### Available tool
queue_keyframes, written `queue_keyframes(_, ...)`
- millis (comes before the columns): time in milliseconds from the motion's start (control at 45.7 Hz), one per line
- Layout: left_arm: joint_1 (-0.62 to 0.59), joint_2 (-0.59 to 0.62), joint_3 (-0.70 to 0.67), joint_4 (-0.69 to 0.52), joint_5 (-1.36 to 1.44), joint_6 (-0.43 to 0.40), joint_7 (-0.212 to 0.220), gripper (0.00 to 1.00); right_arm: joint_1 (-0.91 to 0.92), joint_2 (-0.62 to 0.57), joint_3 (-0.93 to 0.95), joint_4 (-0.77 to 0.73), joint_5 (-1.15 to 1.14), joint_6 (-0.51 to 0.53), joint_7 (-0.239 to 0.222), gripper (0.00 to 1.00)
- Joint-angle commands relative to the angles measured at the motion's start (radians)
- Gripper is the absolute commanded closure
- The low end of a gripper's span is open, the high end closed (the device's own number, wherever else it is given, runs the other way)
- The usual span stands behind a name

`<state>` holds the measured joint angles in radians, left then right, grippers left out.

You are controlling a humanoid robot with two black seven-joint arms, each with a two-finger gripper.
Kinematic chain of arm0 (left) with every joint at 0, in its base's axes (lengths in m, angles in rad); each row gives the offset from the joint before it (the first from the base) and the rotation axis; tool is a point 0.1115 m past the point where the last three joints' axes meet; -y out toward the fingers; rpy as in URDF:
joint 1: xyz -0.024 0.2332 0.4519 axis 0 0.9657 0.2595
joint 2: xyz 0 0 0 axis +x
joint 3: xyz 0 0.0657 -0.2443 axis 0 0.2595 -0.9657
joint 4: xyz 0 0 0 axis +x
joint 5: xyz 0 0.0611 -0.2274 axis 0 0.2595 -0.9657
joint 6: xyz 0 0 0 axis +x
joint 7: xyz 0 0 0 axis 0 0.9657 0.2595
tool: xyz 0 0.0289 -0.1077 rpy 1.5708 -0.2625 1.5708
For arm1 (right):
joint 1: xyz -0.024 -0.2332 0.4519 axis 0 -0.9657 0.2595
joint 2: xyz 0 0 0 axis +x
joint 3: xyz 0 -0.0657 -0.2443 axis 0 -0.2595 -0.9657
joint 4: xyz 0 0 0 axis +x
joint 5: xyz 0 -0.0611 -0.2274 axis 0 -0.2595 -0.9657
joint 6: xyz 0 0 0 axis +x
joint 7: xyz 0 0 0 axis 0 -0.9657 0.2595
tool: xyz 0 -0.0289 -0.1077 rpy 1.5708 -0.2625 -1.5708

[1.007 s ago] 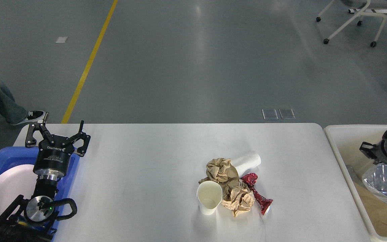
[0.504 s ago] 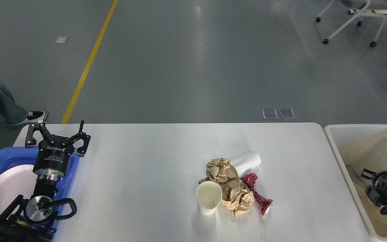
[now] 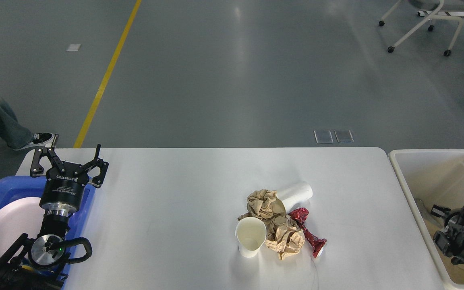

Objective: Tidy desktop
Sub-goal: 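Carry the foil bag into the white bin and release it, then raise the right gripper out of the bin toward the white cups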

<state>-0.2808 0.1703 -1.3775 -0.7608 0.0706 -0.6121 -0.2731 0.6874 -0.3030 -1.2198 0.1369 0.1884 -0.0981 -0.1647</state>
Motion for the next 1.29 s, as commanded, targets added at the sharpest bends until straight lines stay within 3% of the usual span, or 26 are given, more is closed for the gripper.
queue_keyframes(0,0.0,0.0,0.0,0.0,0.0,0.0,0.0,0.04,0.0,0.001,0.0,0.012,-0.003,-0.084,0.002,0.0)
queue_keyframes(285,0.0,0.0,0.0,0.0,0.0,0.0,0.0,0.04,0.017,0.001,0.003,0.024,-0.006,-0.075,0.002,0.0)
queue_keyframes(460,0.0,0.0,0.0,0.0,0.0,0.0,0.0,0.04,0.081,-0.019,0.003,0.047,-0.006,-0.012,0.004,0.0)
queue_keyframes(591,0.0,0.0,0.0,0.0,0.0,0.0,0.0,0.04,0.188,-0.062,-0.003,0.124,-0.015,0.098,0.002,0.0)
queue_keyframes(810,0.0,0.0,0.0,0.0,0.0,0.0,0.0,0.04,0.484,-0.07,0.003,0.311,-0.151,0.345,0.002,0.0)
queue_keyframes(1029,0.0,0.0,0.0,0.0,0.0,0.0,0.0,0.04,0.855,-0.067,-0.012,0.66,-0.326,0.484,0.001,0.0)
queue_keyframes(1270,0.0,0.0,0.0,0.0,0.0,0.0,0.0,0.04,1.224,-0.005,-0.023,0.94,-0.328,0.69,-0.001,0.0)
